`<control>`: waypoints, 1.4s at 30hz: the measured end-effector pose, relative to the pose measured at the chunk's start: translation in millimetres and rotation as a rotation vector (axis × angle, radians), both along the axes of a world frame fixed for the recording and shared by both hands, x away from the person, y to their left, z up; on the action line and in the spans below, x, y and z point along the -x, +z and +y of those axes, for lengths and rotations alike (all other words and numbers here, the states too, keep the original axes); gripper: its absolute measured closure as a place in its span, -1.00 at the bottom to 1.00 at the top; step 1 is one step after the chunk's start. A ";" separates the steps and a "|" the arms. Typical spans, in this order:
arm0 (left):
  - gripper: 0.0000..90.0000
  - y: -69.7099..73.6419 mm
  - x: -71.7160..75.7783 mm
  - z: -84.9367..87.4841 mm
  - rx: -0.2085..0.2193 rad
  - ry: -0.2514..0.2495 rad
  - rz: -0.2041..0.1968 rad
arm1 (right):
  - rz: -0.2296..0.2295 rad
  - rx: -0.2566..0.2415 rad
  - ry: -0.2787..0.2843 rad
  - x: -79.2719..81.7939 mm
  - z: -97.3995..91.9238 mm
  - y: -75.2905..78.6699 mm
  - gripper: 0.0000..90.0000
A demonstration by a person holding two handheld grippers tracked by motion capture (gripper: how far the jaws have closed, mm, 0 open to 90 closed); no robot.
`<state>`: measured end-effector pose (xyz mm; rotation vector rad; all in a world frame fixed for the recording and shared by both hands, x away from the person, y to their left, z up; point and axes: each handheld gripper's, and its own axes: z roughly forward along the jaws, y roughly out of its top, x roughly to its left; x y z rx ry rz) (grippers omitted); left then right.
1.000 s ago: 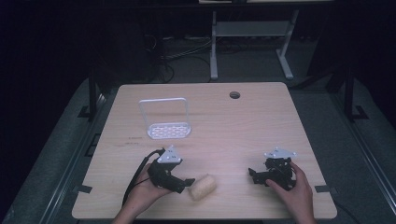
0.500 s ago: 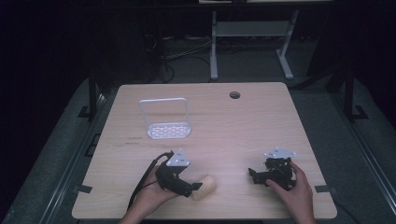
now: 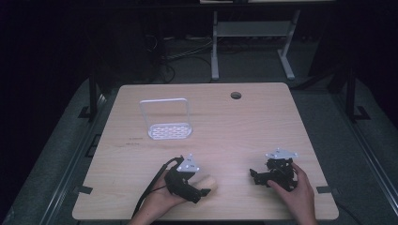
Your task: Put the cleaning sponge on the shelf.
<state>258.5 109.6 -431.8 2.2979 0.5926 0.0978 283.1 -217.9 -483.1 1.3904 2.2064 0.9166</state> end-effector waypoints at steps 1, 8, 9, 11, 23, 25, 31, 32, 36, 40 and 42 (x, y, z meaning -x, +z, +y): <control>-0.69 -0.6 0.3 -1.1 -0.004 -0.005 -0.001 | 0.000 0.000 0.001 0.0 0.0 0.0 -1.00; -0.69 -4.8 2.1 -6.7 -0.013 -0.017 0.003 | 0.000 0.001 0.001 0.0 -0.1 0.0 -1.00; -0.69 -5.4 2.1 -7.1 -0.017 -0.019 0.003 | 0.000 0.001 0.001 0.0 -0.1 0.0 -1.00; -0.69 -6.4 2.3 -8.1 -0.019 -0.020 0.005 | 0.000 0.001 0.001 0.0 -0.1 0.0 -1.00; -0.69 -18.9 2.8 -12.9 -0.051 -0.021 0.008 | -0.001 0.001 0.001 0.0 -0.1 -0.1 -1.00; -0.69 -21.7 2.8 -13.8 -0.057 -0.022 0.010 | 0.000 0.000 0.000 0.0 0.0 0.0 -1.00; -0.68 -26.6 3.7 -16.5 -0.076 -0.023 0.006 | -0.001 -0.001 0.000 0.0 0.1 -0.1 -1.00; -0.68 -27.1 3.9 -16.9 -0.082 -0.023 0.006 | -0.001 -0.001 0.000 0.0 0.1 -0.1 -1.00; -0.62 -27.4 4.0 -16.8 -0.087 -0.023 0.007 | -0.001 -0.001 0.000 0.0 0.1 -0.1 -1.00; -0.50 -27.0 3.8 -15.7 -0.079 -0.023 0.000 | -0.001 -0.001 0.000 0.0 0.1 -0.1 -1.00; -0.46 -26.6 3.9 -15.6 -0.078 -0.022 0.000 | -0.001 -0.001 0.000 0.0 0.1 -0.1 -1.00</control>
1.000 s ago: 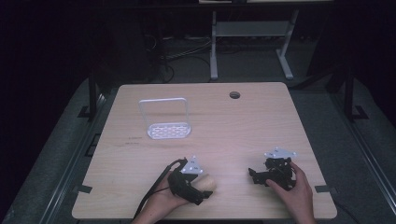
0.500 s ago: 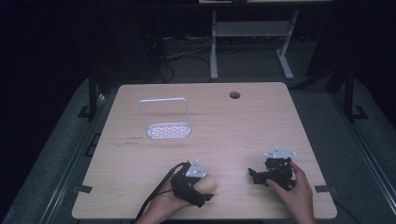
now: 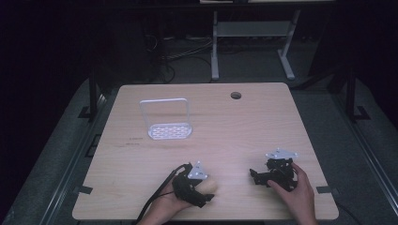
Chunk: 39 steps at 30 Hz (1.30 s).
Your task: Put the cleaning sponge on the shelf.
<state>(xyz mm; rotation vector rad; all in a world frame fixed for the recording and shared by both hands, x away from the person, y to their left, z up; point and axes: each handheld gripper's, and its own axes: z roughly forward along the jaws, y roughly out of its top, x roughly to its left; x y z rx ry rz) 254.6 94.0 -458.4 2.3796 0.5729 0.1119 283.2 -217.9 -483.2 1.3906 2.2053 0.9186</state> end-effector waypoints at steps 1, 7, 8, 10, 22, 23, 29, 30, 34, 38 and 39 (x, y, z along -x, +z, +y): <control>-0.44 0.1 0.0 0.1 0.000 0.002 0.000 | 0.000 0.000 0.000 0.0 0.0 0.0 -1.00; -0.20 2.2 -0.5 1.9 0.012 0.000 0.002 | 0.000 0.002 0.001 0.0 -0.2 0.0 -1.00; -0.18 2.6 -0.8 2.4 0.013 0.000 0.002 | 0.000 0.002 0.001 0.0 -0.2 0.0 -1.00; -0.13 2.9 -1.3 3.0 0.013 -0.001 0.007 | 0.000 0.002 0.001 0.0 -0.2 0.0 -1.00; -0.09 4.5 -1.1 4.8 0.010 0.003 0.006 | 0.000 0.002 0.002 0.0 -0.2 0.0 -1.00; -0.09 5.0 -1.5 5.6 0.007 -0.001 0.006 | 0.000 0.002 0.002 0.0 -0.2 0.0 -1.00; -0.09 7.9 -2.2 11.5 0.015 0.004 0.013 | 0.000 0.002 0.001 0.0 -0.1 0.0 -1.00; -0.09 8.3 -2.6 12.7 0.014 0.004 0.012 | 0.000 0.002 0.001 0.0 -0.1 0.0 -1.00; -0.09 9.1 -3.4 15.8 0.019 0.005 0.016 | 0.000 0.002 0.001 0.0 -0.1 0.0 -1.00; -0.09 9.8 -4.4 19.9 0.026 0.017 0.013 | 0.000 0.002 0.001 0.0 -0.1 0.0 -1.00; -0.09 10.7 -5.0 21.4 0.020 0.013 0.013 | 0.000 0.002 0.001 0.0 -0.1 0.0 -1.00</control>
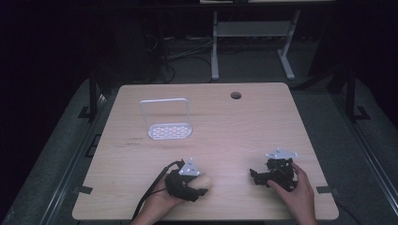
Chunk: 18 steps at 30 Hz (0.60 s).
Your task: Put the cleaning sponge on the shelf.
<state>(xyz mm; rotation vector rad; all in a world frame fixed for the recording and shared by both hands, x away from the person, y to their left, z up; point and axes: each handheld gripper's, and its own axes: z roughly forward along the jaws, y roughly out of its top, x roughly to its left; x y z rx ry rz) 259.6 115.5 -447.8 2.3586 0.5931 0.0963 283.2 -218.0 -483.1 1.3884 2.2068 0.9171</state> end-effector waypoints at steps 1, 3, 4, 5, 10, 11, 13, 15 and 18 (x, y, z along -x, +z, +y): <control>-0.09 0.4 -0.3 1.2 0.000 0.003 0.000 | 0.000 0.000 0.000 0.0 0.0 0.0 -1.00; -0.09 1.0 -1.0 3.4 0.004 0.007 -0.002 | 0.000 0.000 0.000 0.0 0.0 0.0 -1.00; -0.09 1.7 -1.4 4.9 0.000 0.008 -0.003 | 0.000 0.000 0.000 0.0 0.0 0.0 -1.00; -0.09 2.1 -1.9 6.5 0.001 0.012 -0.004 | 0.001 -0.002 -0.002 0.1 0.2 0.1 -1.00; -0.09 4.2 -3.9 12.6 0.002 0.023 -0.011 | 0.001 -0.003 -0.003 0.1 0.3 0.1 -1.00; -0.09 4.5 -4.1 13.7 0.004 0.026 -0.011 | 0.001 -0.003 -0.003 0.1 0.3 0.1 -1.00; -0.09 5.3 -4.6 16.6 0.003 0.031 -0.015 | 0.002 -0.003 -0.003 0.1 0.3 0.1 -1.00; -0.09 6.4 -5.4 20.3 0.002 0.039 -0.018 | 0.002 -0.004 -0.003 0.1 0.4 0.1 -1.00; -0.09 7.0 -6.2 23.2 0.005 0.046 -0.021 | 0.002 -0.004 -0.003 0.1 0.4 0.1 -1.00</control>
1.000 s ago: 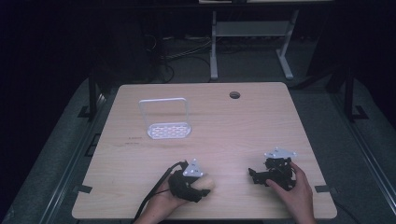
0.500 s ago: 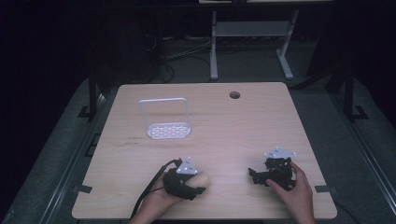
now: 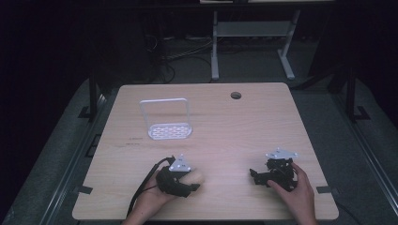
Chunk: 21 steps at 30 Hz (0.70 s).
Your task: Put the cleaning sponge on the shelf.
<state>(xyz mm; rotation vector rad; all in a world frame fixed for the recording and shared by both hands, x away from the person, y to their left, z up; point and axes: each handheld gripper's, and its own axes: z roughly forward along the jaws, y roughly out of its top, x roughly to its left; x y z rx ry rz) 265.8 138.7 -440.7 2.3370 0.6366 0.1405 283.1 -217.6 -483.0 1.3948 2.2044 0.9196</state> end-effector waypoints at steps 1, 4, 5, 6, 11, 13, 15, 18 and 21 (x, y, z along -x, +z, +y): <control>-0.09 0.6 -0.6 2.1 0.001 0.006 -0.001 | 0.000 0.000 0.000 0.0 0.0 0.0 -1.00; -0.08 1.7 -1.8 5.7 0.001 0.015 -0.006 | 0.000 0.000 0.000 0.0 0.0 0.0 -1.00; -0.08 2.3 -2.2 7.3 0.001 0.018 -0.006 | 0.000 0.000 0.000 0.0 0.0 0.0 -1.00; -0.08 2.7 -2.5 8.7 0.001 0.021 -0.006 | 0.000 0.000 0.000 0.0 0.0 0.0 -1.00; -0.08 4.8 -4.5 16.5 0.005 0.046 -0.013 | 0.000 0.000 0.001 0.0 0.0 0.0 -1.00; -0.08 6.0 -6.0 20.9 0.004 0.055 -0.017 | 0.000 0.000 0.001 0.0 0.0 0.0 -1.00; -0.08 6.6 -6.8 23.7 0.006 0.065 -0.019 | -0.001 0.000 0.001 0.0 -0.1 0.0 -1.00; -0.08 7.6 -8.0 28.8 0.005 0.075 -0.021 | 0.000 0.000 0.001 0.0 -0.1 0.0 -1.00; -0.08 8.3 -9.0 34.0 0.006 0.090 -0.022 | 0.000 0.000 0.002 0.0 -0.1 0.0 -1.00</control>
